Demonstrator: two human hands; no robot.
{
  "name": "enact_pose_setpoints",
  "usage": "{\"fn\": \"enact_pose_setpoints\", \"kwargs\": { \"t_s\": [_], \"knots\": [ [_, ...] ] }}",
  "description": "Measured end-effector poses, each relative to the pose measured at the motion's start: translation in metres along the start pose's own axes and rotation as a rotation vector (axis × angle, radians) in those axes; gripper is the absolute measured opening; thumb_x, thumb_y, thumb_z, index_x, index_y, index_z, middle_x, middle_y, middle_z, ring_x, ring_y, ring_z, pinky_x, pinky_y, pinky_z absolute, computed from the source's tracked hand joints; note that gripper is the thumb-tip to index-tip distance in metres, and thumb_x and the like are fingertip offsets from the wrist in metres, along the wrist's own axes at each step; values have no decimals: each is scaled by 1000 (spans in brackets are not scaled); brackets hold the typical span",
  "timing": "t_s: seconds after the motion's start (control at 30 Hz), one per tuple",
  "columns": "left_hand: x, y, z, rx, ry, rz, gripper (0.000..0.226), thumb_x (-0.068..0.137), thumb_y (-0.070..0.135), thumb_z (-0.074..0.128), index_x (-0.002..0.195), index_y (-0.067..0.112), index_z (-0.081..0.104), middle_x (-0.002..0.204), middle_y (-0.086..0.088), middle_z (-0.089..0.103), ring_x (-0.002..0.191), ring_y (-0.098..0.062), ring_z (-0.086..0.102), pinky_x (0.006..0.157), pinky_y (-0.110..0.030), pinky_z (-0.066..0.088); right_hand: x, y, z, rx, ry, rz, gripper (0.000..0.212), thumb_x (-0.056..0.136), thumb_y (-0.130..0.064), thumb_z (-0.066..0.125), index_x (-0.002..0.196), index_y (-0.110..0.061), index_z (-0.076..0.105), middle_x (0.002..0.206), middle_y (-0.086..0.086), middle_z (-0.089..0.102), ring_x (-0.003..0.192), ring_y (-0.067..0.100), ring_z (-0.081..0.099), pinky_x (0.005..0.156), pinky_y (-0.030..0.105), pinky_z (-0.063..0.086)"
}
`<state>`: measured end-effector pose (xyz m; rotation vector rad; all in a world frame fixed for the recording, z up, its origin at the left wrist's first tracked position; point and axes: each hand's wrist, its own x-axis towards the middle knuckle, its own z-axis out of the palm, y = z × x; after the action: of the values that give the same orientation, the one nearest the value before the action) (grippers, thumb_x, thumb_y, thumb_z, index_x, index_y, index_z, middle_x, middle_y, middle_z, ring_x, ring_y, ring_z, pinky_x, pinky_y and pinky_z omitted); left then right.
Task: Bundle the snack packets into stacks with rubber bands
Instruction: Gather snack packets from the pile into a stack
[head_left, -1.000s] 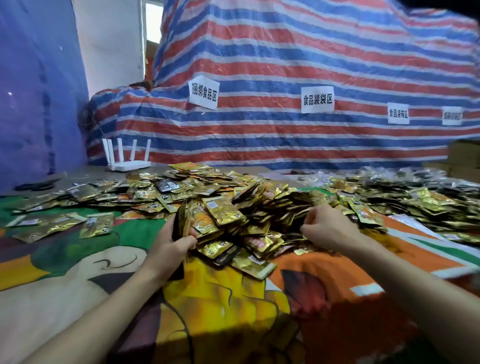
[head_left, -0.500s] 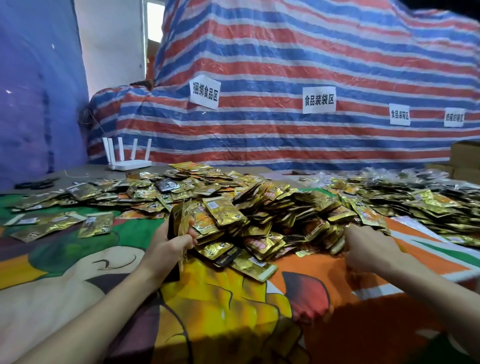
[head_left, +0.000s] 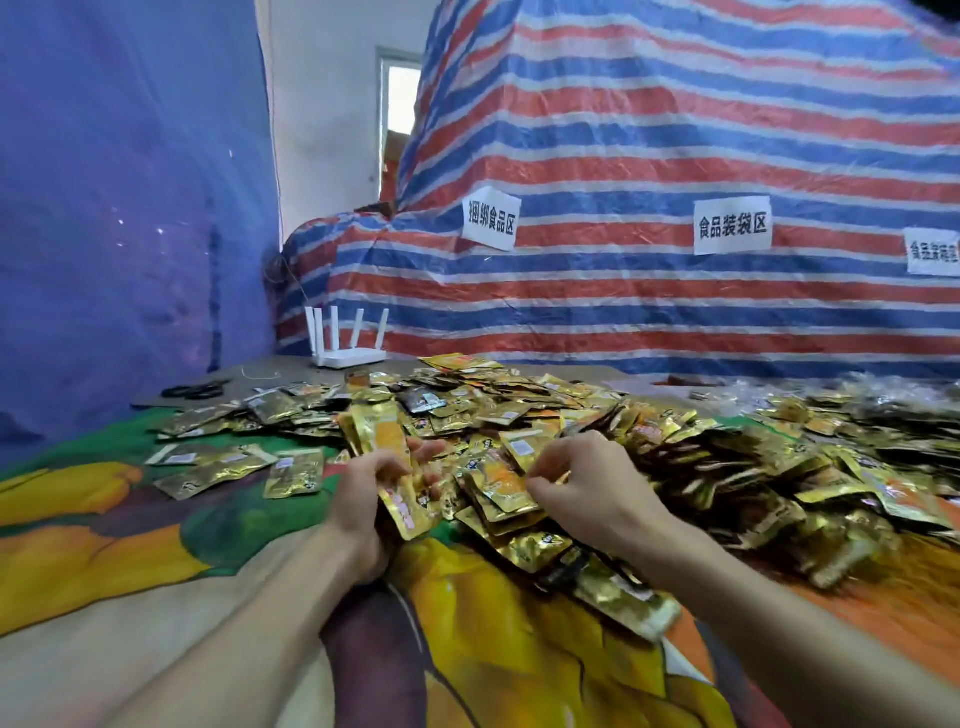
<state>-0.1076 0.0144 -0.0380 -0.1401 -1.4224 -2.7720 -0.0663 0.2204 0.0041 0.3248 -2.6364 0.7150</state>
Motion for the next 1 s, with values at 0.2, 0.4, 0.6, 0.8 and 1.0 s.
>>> {"fn": "enact_pose_setpoints", "kwargs": {
  "t_s": [0.2, 0.4, 0.6, 0.8, 1.0],
  "knots": [
    [2, -3, -11, 13, -151, -127, 20, 57, 9, 58, 69, 12, 73, 77, -12, 58, 59, -26, 52, 64, -34, 42, 37, -45, 50, 380, 52, -121, 14, 89, -13, 64, 84, -16, 77, 63, -21, 67, 60, 8, 64, 47, 7, 42],
    [5, 0, -16, 16, -178, -150, 21, 66, 8, 56, 84, 8, 67, 71, -11, 53, 58, -24, 52, 57, -30, 43, 47, -37, 74, 546, 137, -87, 14, 88, -17, 71, 76, -23, 76, 74, -16, 70, 77, -14, 62, 59, 2, 42],
    [5, 10, -19, -273, -283, -88, 36, 64, 4, 54, 100, 4, 53, 76, -8, 49, 61, -22, 50, 58, -36, 50, 49, -19, 71, 571, -84, -60, 11, 91, -20, 70, 84, -17, 77, 73, -7, 71, 68, 5, 63, 60, 19, 46],
    [-2, 11, -20, -256, -354, -171, 44, 56, 1, 64, 99, 1, 56, 76, -8, 47, 60, -21, 47, 60, -33, 48, 45, -19, 50, 1276, -456, -53, 18, 70, -18, 51, 59, -16, 65, 84, 13, 73, 91, 22, 69, 86, 40, 40],
    [-6, 10, -17, -237, -411, -256, 37, 56, -1, 65, 93, -5, 63, 77, -10, 47, 59, -22, 48, 62, -35, 49, 44, -16, 44, 1640, -480, 26, 21, 77, -5, 41, 71, -3, 60, 59, 6, 45, 59, 24, 50, 80, 39, 51]
  ]
}}
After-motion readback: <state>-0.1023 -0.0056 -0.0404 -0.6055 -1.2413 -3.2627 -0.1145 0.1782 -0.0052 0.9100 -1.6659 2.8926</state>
